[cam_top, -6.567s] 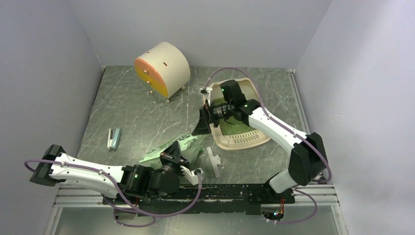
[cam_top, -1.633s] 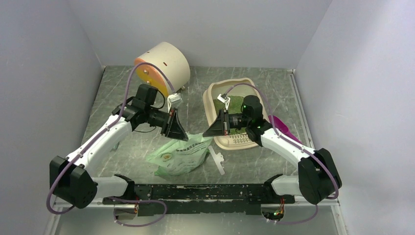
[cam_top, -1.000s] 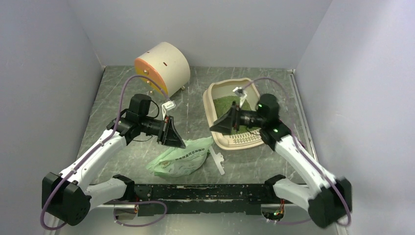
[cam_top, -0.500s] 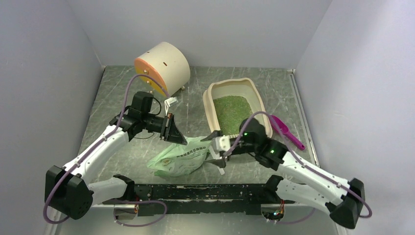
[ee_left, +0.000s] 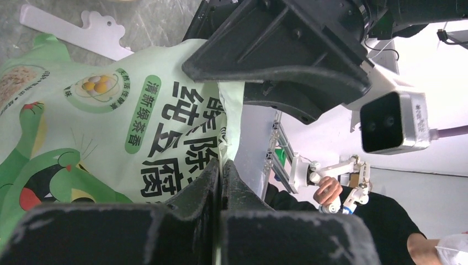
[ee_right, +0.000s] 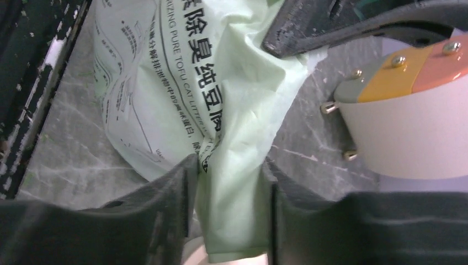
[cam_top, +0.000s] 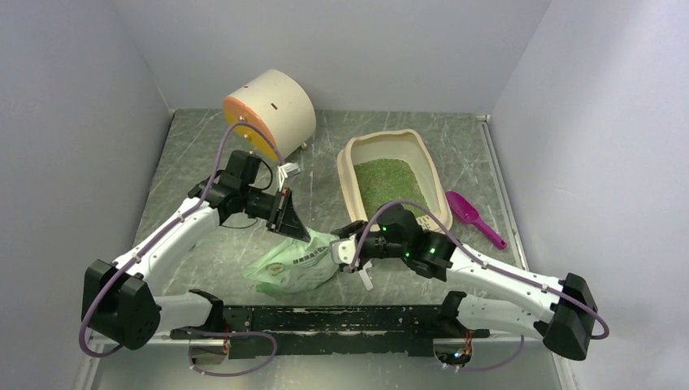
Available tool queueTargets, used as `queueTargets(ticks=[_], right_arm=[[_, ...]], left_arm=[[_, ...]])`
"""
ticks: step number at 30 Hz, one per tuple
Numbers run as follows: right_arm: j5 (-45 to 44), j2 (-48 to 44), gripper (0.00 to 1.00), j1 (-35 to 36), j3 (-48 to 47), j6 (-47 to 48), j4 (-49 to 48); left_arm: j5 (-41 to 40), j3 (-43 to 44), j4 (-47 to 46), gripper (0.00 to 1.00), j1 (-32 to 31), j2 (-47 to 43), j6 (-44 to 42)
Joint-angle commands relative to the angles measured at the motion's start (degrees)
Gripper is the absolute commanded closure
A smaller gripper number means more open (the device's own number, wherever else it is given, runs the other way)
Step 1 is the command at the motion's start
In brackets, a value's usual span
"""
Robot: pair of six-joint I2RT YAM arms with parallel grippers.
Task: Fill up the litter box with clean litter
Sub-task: Close the cat litter bag at the center of the board.
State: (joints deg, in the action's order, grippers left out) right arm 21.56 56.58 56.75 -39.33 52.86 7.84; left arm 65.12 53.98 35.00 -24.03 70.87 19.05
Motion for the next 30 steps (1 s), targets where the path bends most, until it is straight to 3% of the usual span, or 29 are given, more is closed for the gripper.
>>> queueTargets(ticks=[1,4,6,9,10,11,15,19,22,24,26,30], right_arm=[[-0.9,0.0,0.64,0.5,-0.4,0.5,0.6],[-4.3,-1.1,0.66,0.5,0.5,-0.3,-1.0],[-6.5,-0.7,0.76,0.5,0.1,-2.9,-1.7],[-6.4,1.2,0.99,0.2,-3.8,-6.4,1.5],[-5.4,1.7,1.0,-0.1,-4.8,-7.4,2.4],[-4.5,2.0,1.0,-0.8,-5.2,-9.0,2.5],[4.2,2.7,1.0,-6.9,-6.0,-15.5,2.2],[14.2,1.5,1.0,-12.2,-5.0,-19.4,-1.4],[18.4,1.5,1.0,-14.1,-4.3,-21.8,-4.5],[19.1,2.1,1.0,-14.4,-4.6,-22.5,-4.9],[19.9,2.7,1.0,-14.8,-4.7,-23.3,-5.2],[20.9,2.9,1.0,-15.0,-3.5,-24.9,-7.4]], left_arm=[[0.0,0.4,3.0,0.95,0.4,0.6,-0.6],[-0.2,0.8,4.1,0.95,0.4,0.9,-1.5],[0.0,1.0,4.4,0.95,0.4,1.1,-1.7],[-4.8,4.4,9.7,0.69,0.5,1.6,-6.5],[-8.7,6.9,12.5,0.55,0.5,1.6,-9.4],[-11.6,9.1,14.3,0.48,0.5,1.5,-11.7],[-23.0,16.6,16.9,0.35,0.5,-1.2,-17.4],[-26.9,15.1,7.6,0.22,-0.5,-9.5,-24.4],[-30.5,11.3,-1.6,0.2,-4.0,-14.6,-26.5],[-33.2,10.5,-2.5,0.19,-7.6,-16.2,-32.0],[-39.2,8.5,-5.9,0.13,-13.2,-17.8,-34.6],[-48.8,8.0,-5.6,0.13,-25.8,-14.6,-41.1]])
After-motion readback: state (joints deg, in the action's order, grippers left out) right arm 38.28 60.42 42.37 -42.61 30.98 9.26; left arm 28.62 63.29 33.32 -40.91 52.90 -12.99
